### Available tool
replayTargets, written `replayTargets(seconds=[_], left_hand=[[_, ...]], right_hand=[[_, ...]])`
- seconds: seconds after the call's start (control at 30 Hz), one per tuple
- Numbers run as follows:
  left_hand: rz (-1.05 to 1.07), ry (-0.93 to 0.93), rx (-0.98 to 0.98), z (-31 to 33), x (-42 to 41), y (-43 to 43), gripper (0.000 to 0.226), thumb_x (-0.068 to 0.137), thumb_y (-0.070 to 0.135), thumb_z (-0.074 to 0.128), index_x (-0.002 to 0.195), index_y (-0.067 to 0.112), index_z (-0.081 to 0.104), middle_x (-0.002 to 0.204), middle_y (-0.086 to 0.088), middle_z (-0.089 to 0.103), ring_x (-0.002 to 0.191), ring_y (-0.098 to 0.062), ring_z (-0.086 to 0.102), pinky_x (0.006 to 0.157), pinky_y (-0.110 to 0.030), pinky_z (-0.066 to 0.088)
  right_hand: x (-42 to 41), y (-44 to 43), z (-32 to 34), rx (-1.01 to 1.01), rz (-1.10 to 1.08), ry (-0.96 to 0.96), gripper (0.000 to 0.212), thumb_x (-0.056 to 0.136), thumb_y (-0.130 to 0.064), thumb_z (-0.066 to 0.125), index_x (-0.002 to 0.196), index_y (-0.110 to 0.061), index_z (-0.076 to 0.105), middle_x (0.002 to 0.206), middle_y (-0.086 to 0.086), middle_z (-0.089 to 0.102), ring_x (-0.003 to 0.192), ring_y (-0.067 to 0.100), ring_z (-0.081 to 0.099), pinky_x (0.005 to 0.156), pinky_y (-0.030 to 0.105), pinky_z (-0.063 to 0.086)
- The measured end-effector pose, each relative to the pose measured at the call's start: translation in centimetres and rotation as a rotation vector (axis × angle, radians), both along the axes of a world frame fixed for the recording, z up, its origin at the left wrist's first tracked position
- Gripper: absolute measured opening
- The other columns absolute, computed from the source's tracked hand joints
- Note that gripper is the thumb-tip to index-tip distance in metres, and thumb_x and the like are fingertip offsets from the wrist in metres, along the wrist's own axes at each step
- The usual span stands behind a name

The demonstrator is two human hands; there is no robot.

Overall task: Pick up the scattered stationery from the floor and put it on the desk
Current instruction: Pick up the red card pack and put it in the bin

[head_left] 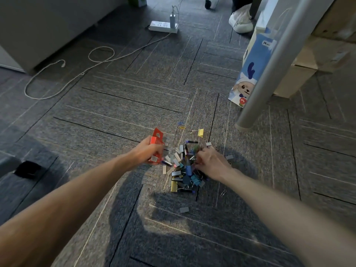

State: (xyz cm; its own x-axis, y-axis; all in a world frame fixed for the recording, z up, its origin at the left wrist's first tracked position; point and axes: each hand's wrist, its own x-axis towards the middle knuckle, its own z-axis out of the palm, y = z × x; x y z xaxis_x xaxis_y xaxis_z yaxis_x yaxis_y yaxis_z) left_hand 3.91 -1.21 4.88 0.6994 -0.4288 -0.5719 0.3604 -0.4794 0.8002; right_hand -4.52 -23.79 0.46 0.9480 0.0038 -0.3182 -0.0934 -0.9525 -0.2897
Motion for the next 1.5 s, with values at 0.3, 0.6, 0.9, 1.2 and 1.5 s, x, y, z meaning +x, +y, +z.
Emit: replayTargets(seconds=[0.3,0.6,0.9,1.2,1.5], left_hand=[[0.09,0.073,-0.017,-1.1,0.1,-0.1,0.02,0.086,0.0,0.048,0.105,0.007,0.048,0.1,-0.013,0.062,0.077,-0.019,0.059,0.061,-0.027,0.05],[0.073,0.042,-0.024,-1.5,-0.1,-0.5,0.03,0.085,0.0,0.048,0.115,0.001,0.045,0.099,-0.015,0.059,0.079,-0.02,0.056,0.066,-0.029,0.049],[0.125,0.073,-0.111,-1.0,-0.4,0.6,0.024,0.084,-0.001,0.047,0.108,0.003,0.048,0.098,-0.012,0.062,0.077,-0.019,0.059,0.063,-0.029,0.053],[0.119,0.089,-0.086,-1.9,-0.7,1.5,0.018,0.086,0.0,0.047,0.104,0.005,0.047,0.091,-0.009,0.061,0.071,-0.016,0.06,0.056,-0.025,0.052],[0.088,0.081,-0.05,-2.7,-0.8,1.5,0.02,0.087,0.001,0.047,0.107,0.003,0.049,0.09,-0.009,0.062,0.07,-0.015,0.06,0.057,-0.024,0.052]], right_hand=[[-0.9,-1.0,-0.5,0.205,-0.095,0.059,0.038,0.086,0.01,0.056,0.116,-0.012,0.059,0.095,-0.008,0.039,0.105,0.024,0.052,0.107,0.052,0.038],[-1.5,-0.8,0.3,0.175,-0.2,0.151,0.023,0.089,-0.036,0.065,0.098,-0.018,0.054,0.152,0.009,0.024,0.137,0.037,0.033,0.108,0.051,0.038],[0.1,0.6,1.9,0.919,-0.624,0.205,0.018,0.087,-0.008,0.044,0.092,-0.004,0.061,0.092,0.02,0.064,0.068,0.021,0.059,0.068,0.037,0.047],[-3.4,2.0,-0.4,0.287,-0.093,-0.125,0.047,0.09,-0.055,0.057,0.117,-0.017,0.052,0.112,0.0,0.048,0.103,0.017,0.052,0.086,0.028,0.044],[-6.6,-0.3,-4.2,-0.03,0.263,-0.296,0.053,0.095,-0.03,0.056,0.145,-0.017,0.041,0.126,0.008,0.054,0.107,0.023,0.051,0.091,0.04,0.052]])
